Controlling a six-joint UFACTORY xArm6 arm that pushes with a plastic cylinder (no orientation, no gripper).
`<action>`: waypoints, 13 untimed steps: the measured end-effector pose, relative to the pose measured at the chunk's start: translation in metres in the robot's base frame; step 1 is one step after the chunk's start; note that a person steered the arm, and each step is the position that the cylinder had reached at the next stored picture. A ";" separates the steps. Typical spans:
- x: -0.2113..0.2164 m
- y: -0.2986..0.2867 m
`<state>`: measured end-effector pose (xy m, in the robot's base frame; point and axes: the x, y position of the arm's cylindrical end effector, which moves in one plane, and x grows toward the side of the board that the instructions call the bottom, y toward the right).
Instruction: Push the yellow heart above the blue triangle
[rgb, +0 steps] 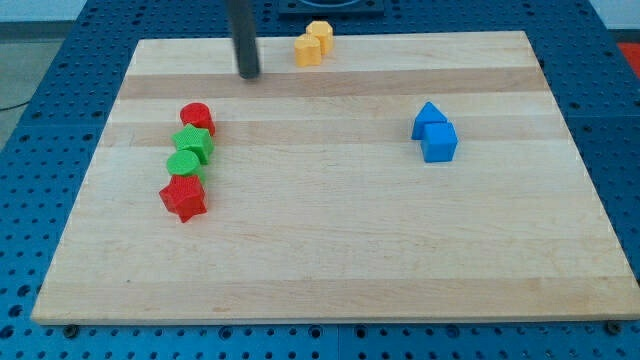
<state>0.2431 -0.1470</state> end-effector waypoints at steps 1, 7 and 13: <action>-0.039 0.011; 0.009 0.074; 0.055 0.184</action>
<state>0.2977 0.0370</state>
